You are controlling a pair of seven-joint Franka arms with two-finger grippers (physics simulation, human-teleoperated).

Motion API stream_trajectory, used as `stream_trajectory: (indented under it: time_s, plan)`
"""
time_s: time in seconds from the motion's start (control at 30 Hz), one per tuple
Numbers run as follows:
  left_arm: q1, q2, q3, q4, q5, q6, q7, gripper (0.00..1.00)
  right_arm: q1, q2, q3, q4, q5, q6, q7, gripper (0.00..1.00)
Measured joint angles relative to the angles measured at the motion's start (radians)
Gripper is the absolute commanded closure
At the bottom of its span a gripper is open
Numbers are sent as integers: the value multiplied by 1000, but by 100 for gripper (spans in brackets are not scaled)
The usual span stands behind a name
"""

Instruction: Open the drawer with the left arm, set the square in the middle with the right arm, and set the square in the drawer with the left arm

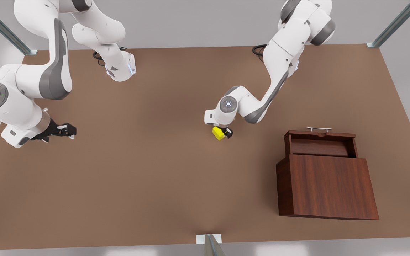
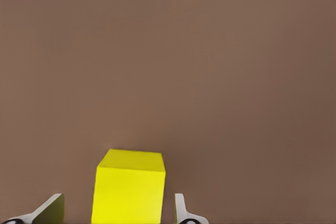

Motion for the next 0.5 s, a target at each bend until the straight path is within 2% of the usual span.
stream_trajectory:
  time_s: [0.5]
  plan:
    - [-19,90,29,-26,17,96,-2,0,1,10,0,13,2,0,0,0]
